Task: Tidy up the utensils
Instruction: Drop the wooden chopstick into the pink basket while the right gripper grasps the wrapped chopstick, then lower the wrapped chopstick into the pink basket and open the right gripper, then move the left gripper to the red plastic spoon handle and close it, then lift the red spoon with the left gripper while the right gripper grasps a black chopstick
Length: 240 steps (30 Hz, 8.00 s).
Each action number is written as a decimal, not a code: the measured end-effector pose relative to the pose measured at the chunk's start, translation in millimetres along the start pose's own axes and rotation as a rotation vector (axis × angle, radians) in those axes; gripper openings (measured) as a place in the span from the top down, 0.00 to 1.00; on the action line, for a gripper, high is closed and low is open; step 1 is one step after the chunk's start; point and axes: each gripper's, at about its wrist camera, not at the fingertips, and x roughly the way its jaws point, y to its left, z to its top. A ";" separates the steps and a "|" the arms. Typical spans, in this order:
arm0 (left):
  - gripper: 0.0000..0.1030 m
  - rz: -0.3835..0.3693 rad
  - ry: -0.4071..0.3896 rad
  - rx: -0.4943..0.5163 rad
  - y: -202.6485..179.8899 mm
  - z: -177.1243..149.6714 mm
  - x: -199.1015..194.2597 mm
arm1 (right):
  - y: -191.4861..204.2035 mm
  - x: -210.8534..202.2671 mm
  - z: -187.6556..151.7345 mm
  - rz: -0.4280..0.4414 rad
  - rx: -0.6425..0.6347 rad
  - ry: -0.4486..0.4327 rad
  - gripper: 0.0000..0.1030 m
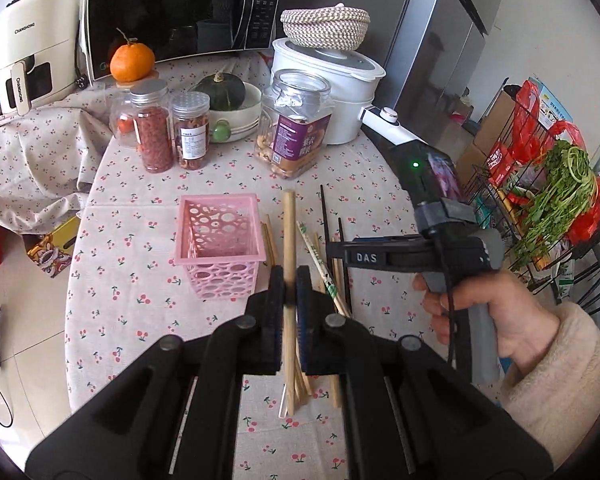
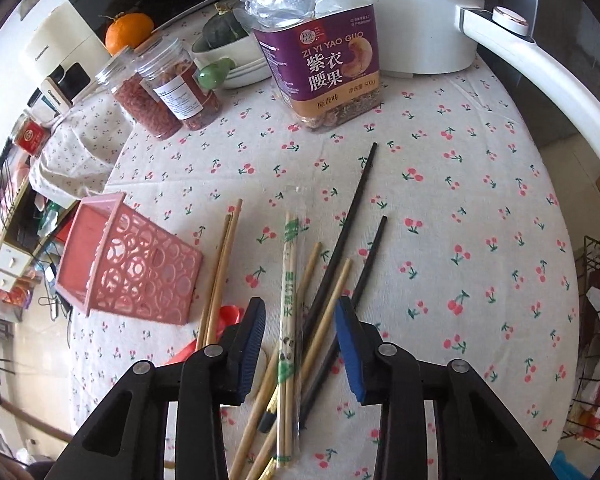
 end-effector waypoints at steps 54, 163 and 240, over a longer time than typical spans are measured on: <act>0.94 0.232 -0.366 0.010 28.6 45.2 11.5 | 67.6 -163.1 -33.2 0.109 -0.079 -0.643 0.91; 0.90 -0.031 0.427 0.082 13.2 -72.9 100.5 | -12.3 -111.1 -98.8 -0.090 0.071 -0.203 0.18; 0.72 0.076 -0.039 0.084 26.7 -22.3 -12.1 | -22.5 26.2 -25.5 -0.200 0.075 0.031 0.95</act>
